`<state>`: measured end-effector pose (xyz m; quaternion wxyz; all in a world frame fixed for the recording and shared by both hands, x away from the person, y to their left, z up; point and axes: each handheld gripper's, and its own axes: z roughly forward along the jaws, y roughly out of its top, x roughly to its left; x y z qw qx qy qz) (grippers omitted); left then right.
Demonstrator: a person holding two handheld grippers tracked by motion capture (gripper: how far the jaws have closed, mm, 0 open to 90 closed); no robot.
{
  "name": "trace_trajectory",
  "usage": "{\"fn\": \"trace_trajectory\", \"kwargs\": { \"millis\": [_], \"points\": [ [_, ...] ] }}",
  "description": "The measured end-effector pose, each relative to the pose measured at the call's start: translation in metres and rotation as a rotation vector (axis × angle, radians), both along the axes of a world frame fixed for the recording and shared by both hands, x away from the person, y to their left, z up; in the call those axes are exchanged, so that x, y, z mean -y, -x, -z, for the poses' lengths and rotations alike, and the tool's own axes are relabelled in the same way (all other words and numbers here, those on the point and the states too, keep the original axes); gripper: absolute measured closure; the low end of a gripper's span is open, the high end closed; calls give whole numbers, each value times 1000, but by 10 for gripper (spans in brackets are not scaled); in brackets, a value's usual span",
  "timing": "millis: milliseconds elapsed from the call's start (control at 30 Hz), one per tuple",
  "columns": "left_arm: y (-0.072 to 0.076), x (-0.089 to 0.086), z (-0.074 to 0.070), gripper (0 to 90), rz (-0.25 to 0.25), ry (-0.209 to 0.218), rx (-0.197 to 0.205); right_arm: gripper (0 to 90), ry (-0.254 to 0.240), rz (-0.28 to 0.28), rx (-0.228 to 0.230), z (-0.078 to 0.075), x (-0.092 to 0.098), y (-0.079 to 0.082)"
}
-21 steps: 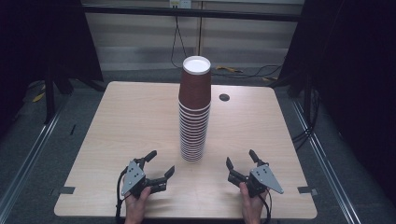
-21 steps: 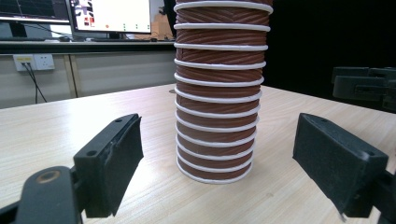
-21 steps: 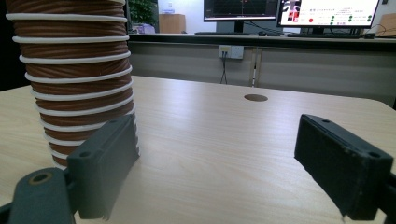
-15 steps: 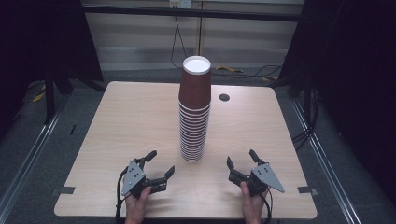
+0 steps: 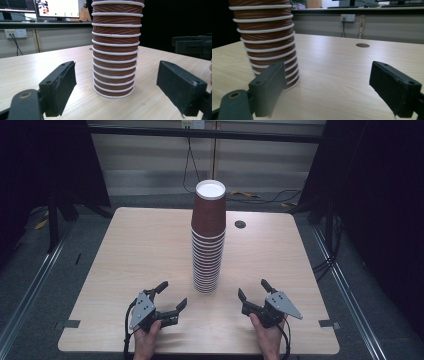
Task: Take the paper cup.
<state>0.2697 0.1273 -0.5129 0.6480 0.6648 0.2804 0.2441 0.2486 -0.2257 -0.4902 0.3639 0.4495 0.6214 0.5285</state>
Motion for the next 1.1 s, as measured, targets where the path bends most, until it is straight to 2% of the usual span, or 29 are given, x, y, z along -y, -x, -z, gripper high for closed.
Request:
{"fn": "trace_trajectory", "kwargs": {
  "millis": [167,333,433,600,633,667,733,767,900,967,1000,1033,1100],
  "points": [
    [0,0,0,157,4,7,-1,137,24,-39,9,-9,-6,0],
    [0,-1,0,157,0,14,1,147,41,-101,18,-21,-13,-4],
    [0,0,0,157,0,19,-1,142,50,-130,8,-27,-16,-6],
    [0,0,1,157,4,20,5,145,24,-172,14,-39,-16,-9],
    [-1,-1,0,157,7,8,15,150,20,-178,3,-41,-16,-9],
    [-1,-2,0,157,10,3,19,148,27,-183,4,-44,-16,-10],
    [0,-1,1,157,8,20,6,149,31,-192,13,-48,-17,-12],
    [-1,-2,0,157,12,4,20,149,31,-192,13,-48,-17,-12],
    [-1,-2,0,157,14,5,20,130,17,-257,19,-62,-19,-16],
    [-1,-2,0,157,14,6,21,130,9,-267,9,-64,-19,-16],
    [-1,-2,0,157,15,4,22,130,0,-289,-2,-70,-20,-19],
    [0,-1,1,157,12,23,7,131,0,-299,2,-73,-21,-20],
    [1,-1,1,157,15,25,5,132,5,-308,-3,-76,-22,-21]
  ]
}}
